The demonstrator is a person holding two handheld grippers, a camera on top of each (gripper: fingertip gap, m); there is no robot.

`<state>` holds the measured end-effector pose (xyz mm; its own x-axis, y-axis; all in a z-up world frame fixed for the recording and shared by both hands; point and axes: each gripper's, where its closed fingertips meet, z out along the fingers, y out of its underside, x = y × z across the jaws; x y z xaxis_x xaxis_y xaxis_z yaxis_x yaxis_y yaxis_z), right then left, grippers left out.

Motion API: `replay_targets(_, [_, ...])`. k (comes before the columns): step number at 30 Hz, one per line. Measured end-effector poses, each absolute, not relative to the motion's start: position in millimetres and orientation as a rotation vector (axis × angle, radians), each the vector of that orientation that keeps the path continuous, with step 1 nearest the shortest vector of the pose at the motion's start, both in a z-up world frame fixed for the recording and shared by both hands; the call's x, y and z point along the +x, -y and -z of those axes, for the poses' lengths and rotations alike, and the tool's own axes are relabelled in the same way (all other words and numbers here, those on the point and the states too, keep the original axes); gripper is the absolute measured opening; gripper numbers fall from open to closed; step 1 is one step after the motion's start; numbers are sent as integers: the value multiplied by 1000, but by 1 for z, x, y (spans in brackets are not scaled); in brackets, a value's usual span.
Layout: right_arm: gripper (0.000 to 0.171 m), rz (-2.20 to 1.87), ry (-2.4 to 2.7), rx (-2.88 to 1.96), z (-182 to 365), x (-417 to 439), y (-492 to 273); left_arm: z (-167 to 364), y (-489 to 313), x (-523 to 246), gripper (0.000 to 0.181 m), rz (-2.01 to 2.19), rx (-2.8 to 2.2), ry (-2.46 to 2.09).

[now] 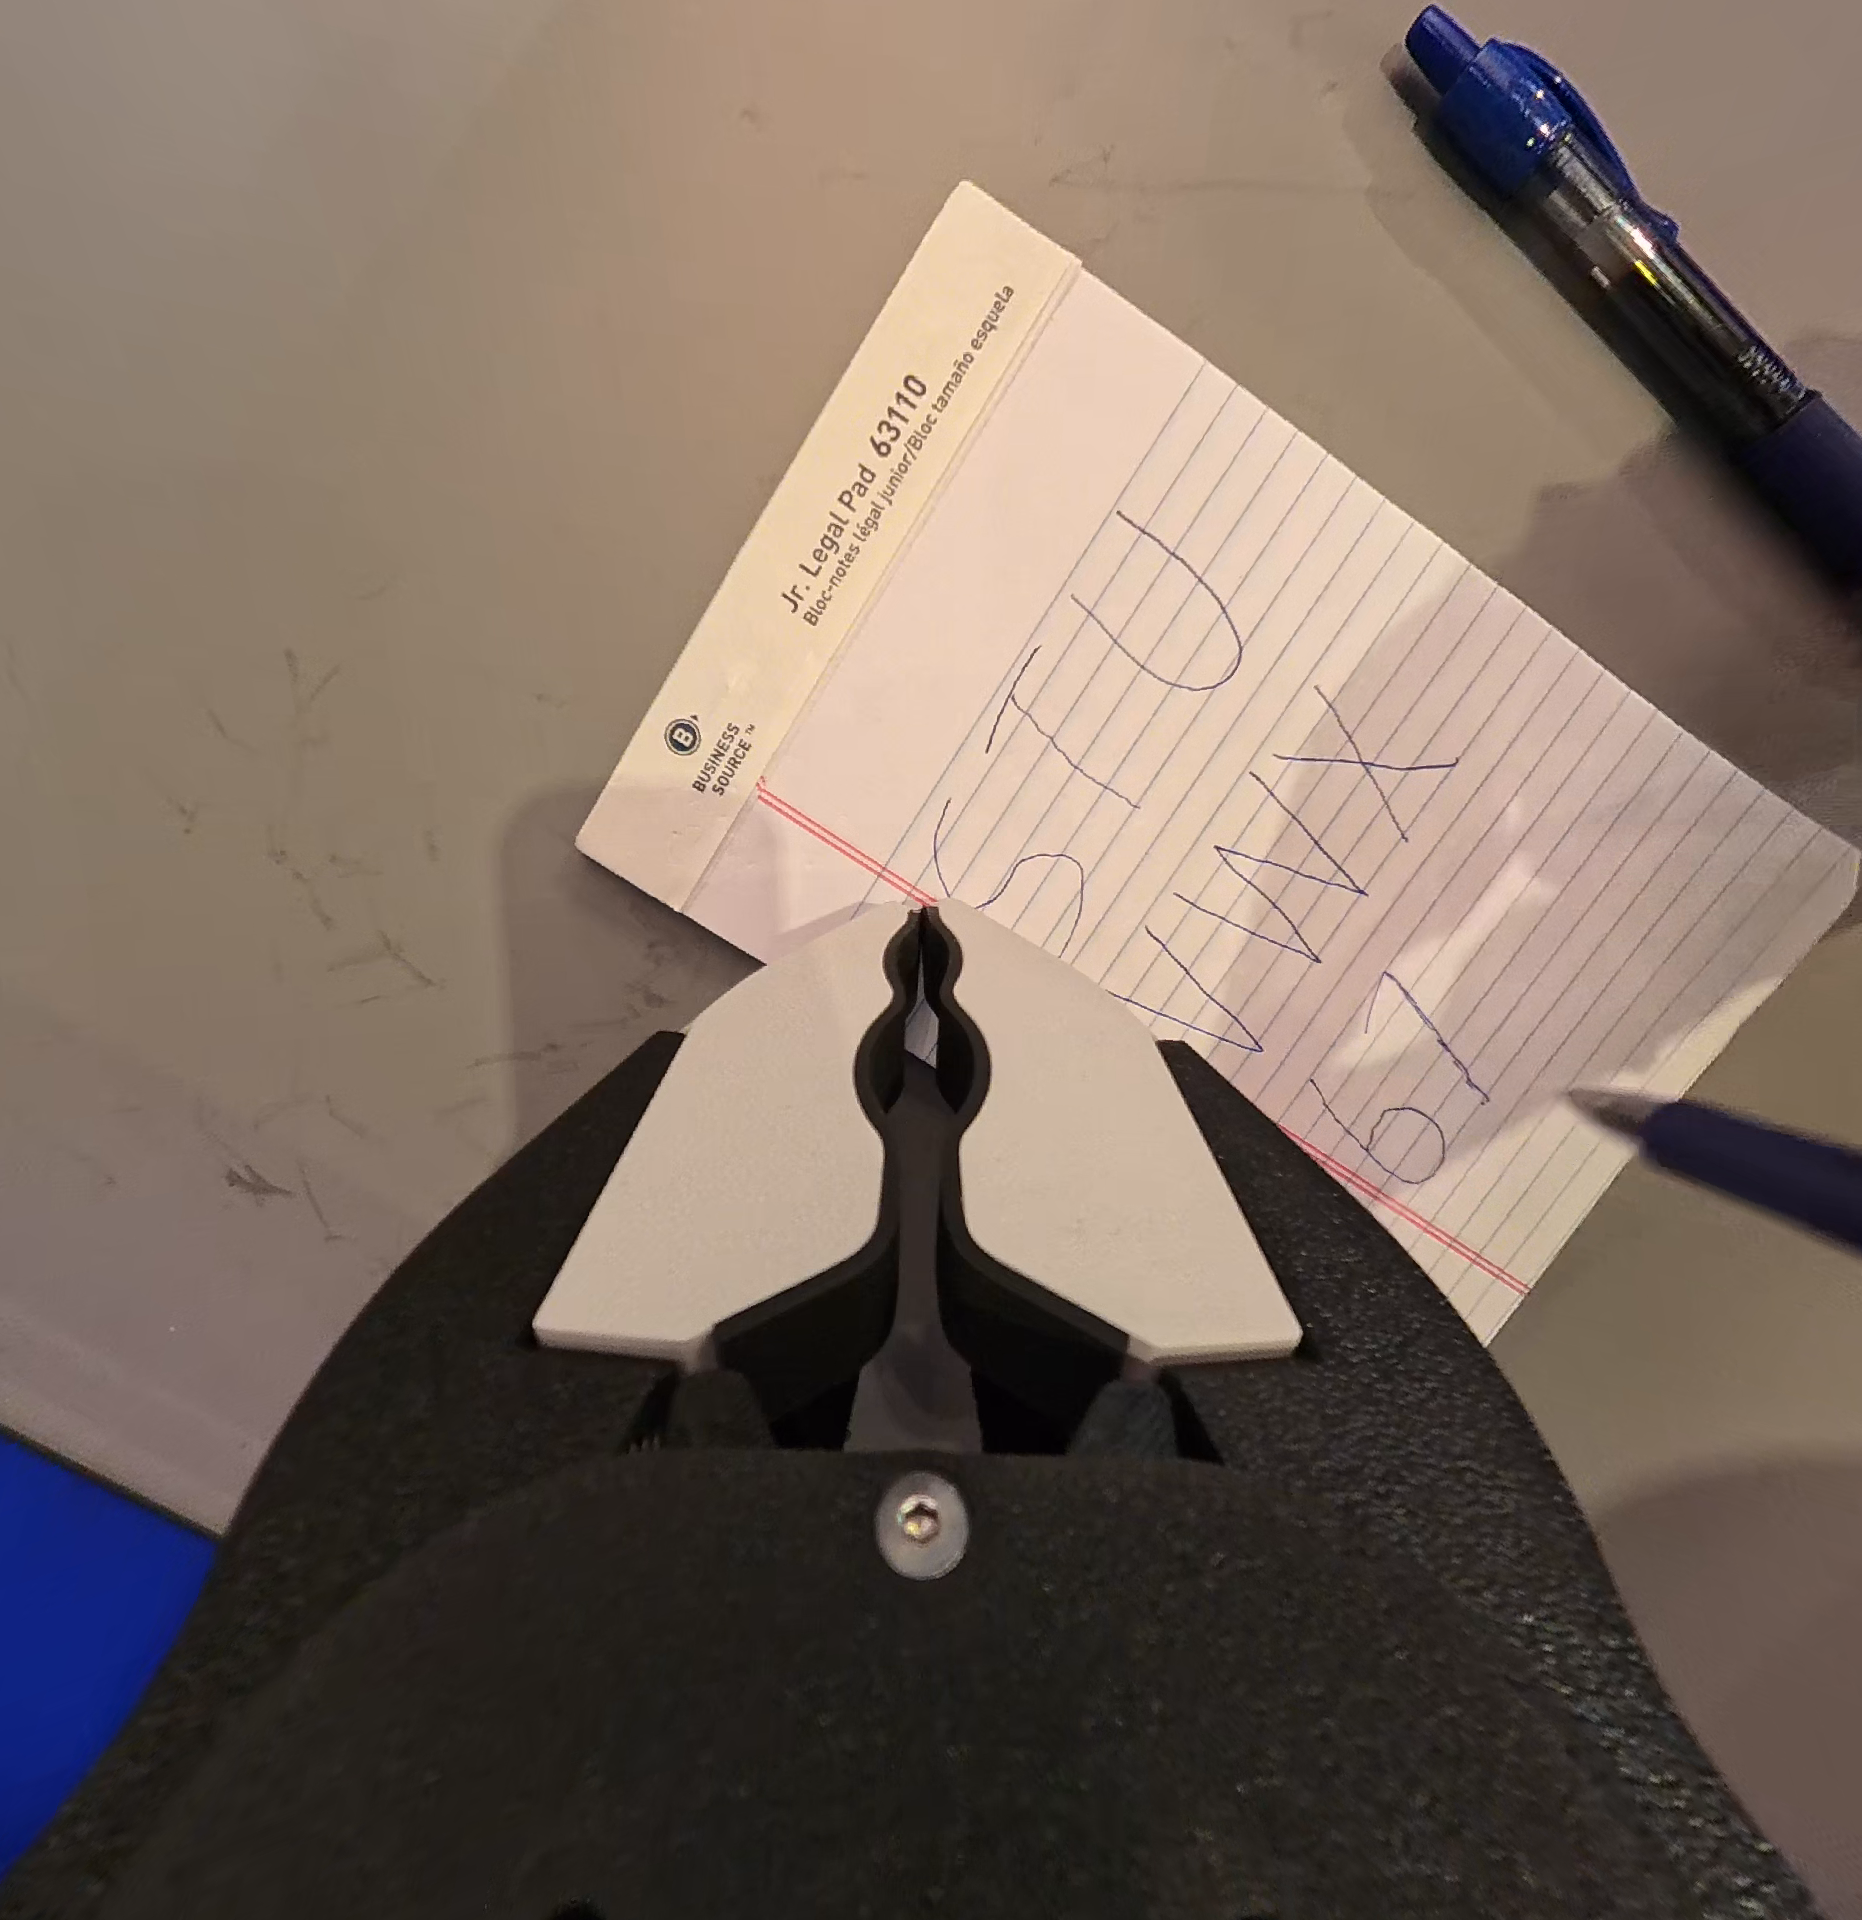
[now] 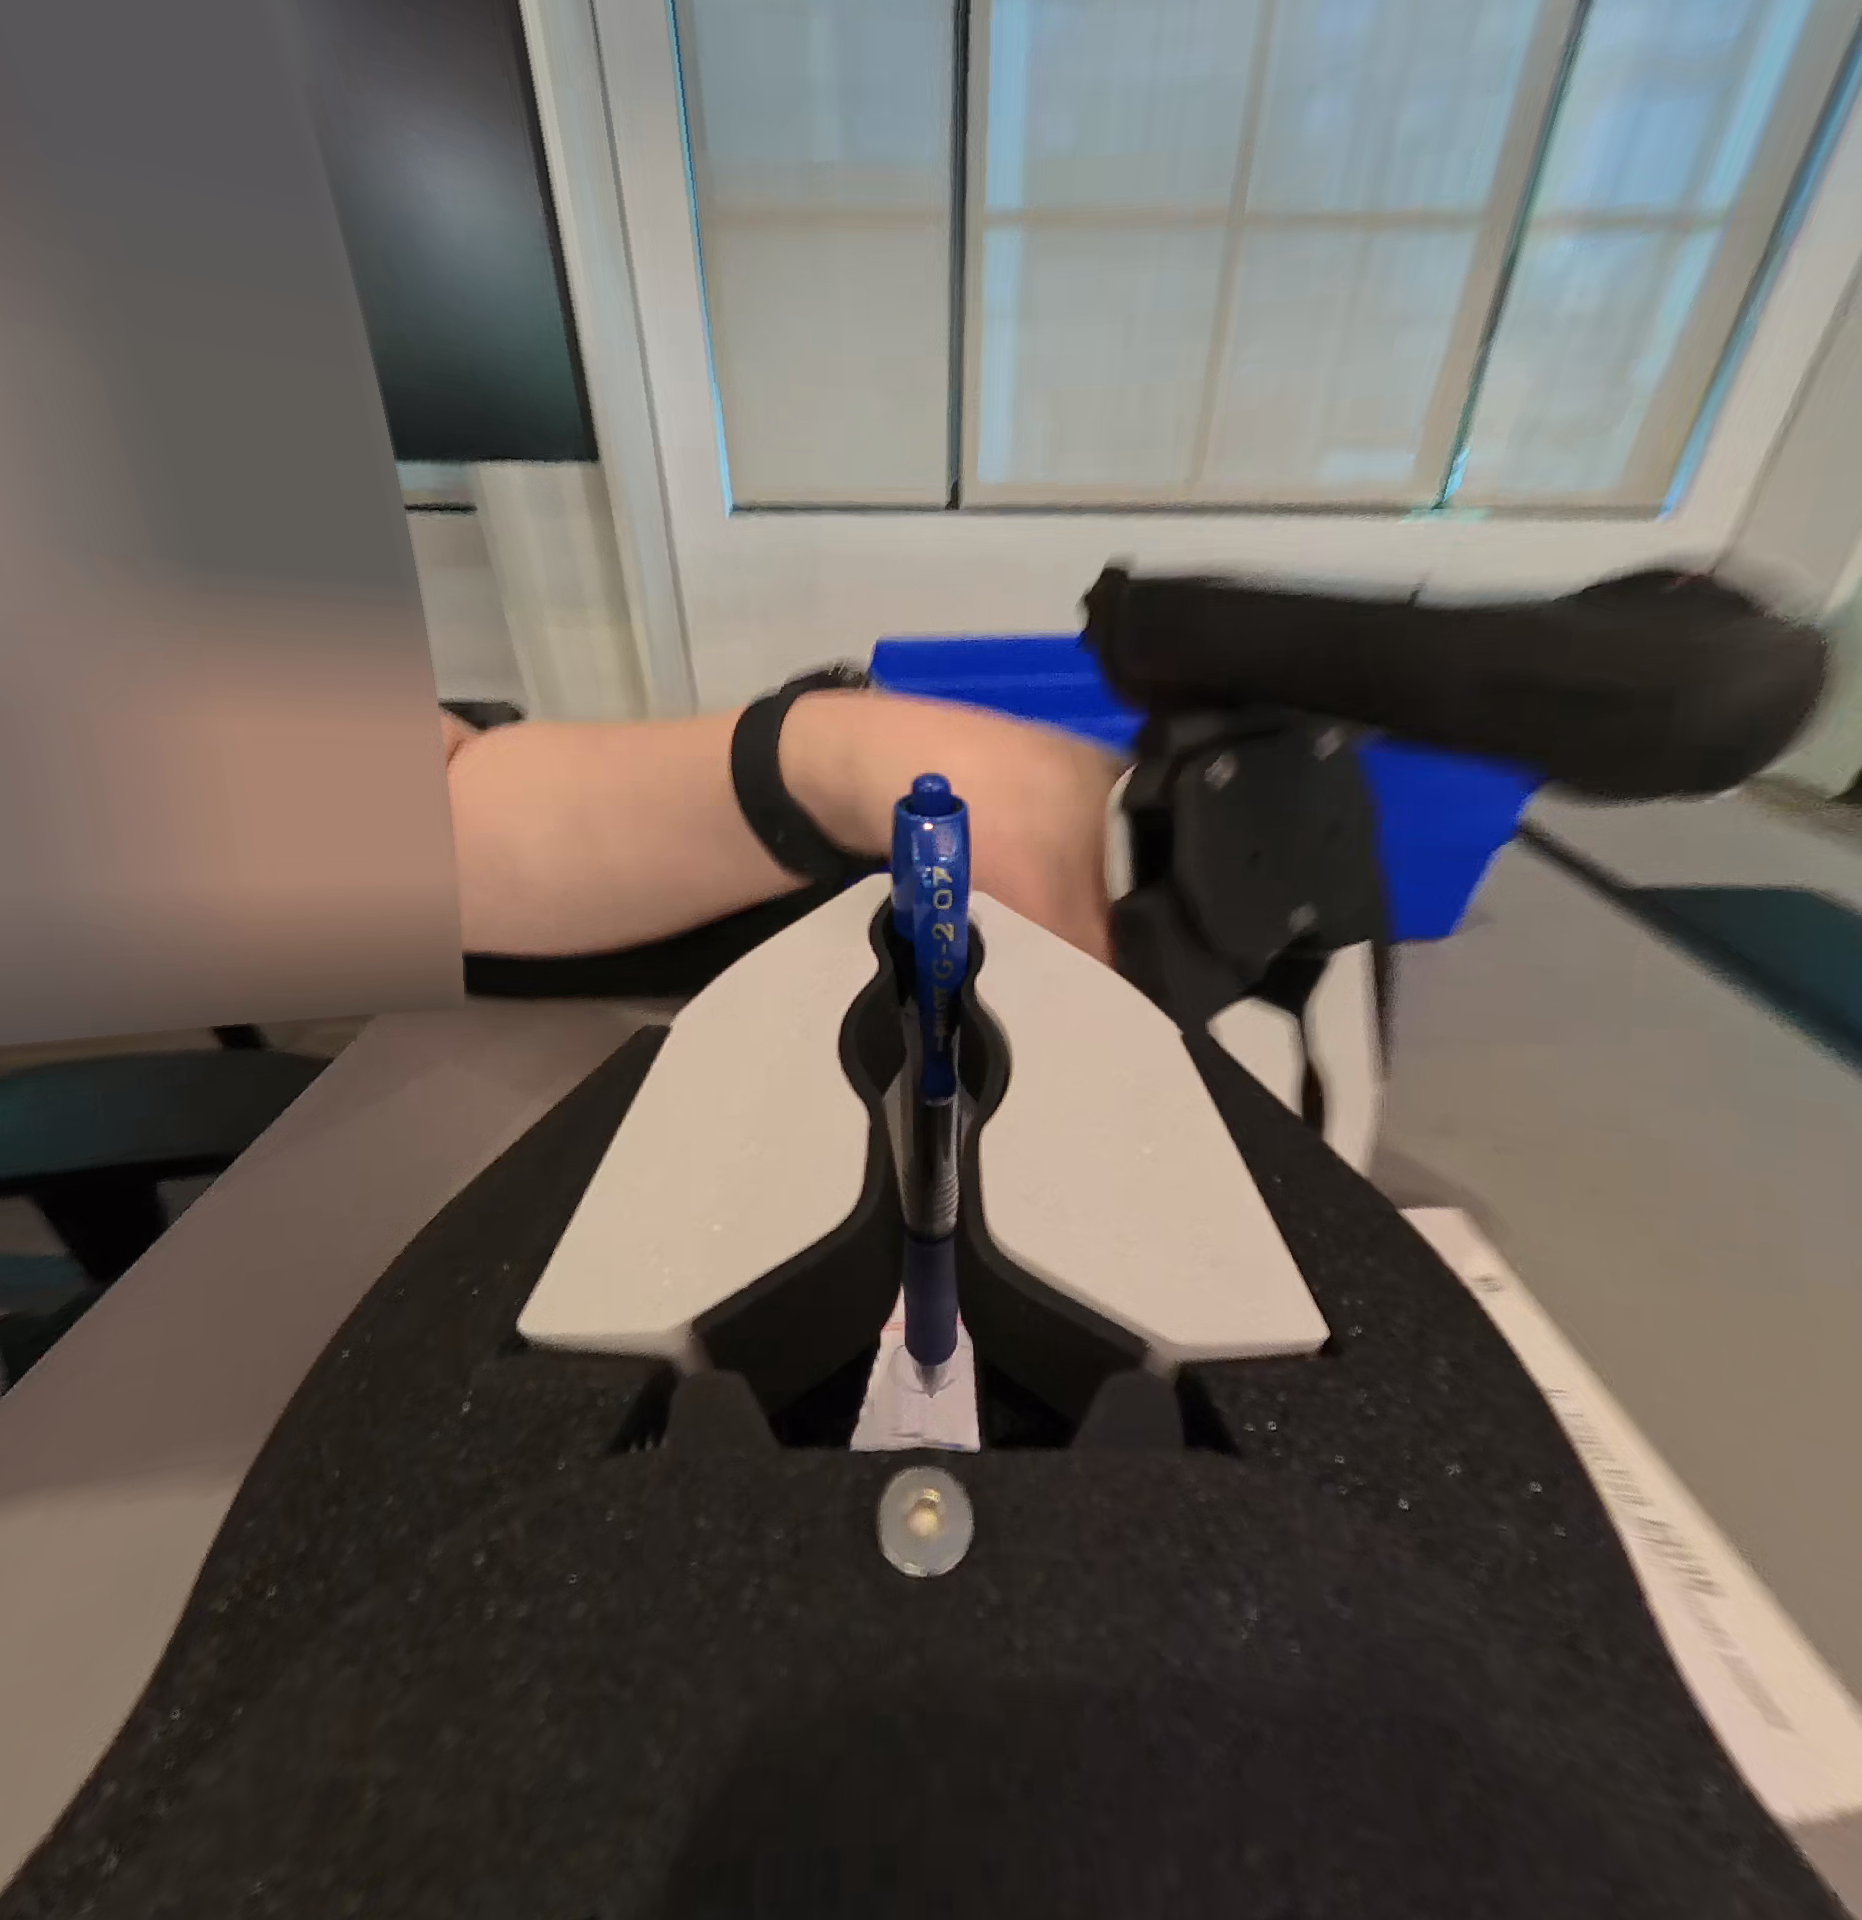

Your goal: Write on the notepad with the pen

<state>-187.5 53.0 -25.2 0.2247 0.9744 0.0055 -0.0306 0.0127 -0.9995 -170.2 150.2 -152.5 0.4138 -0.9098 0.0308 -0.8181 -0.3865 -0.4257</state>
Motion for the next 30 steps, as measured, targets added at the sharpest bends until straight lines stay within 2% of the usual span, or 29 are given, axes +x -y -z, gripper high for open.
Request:
replay_targets(4, [5, -1029, 963, -1285, 15, -167, -62, 153, -150, -170, 0, 369, -2328, -1490])
replay_targets(17, [5, -1143, 837, -1368, 33, -156, -82, 152, -150, -170, 0, 371, -2329, -1489])
replay_targets(22, [5, -1198, 822, -1329, 20, -148, -80, 150, -148, -169, 0, 390, -2368, -1494])
replay_targets(26, [5, -1304, 859, -1264, -3, -129, -66, 112, -129, -137, 0, 744, -2209, -1483])
replay_targets(30, [5, -1518, 994, -1137, -26, -117, -32, 48, -83, -102, 16, 1266, -1803, -1533])
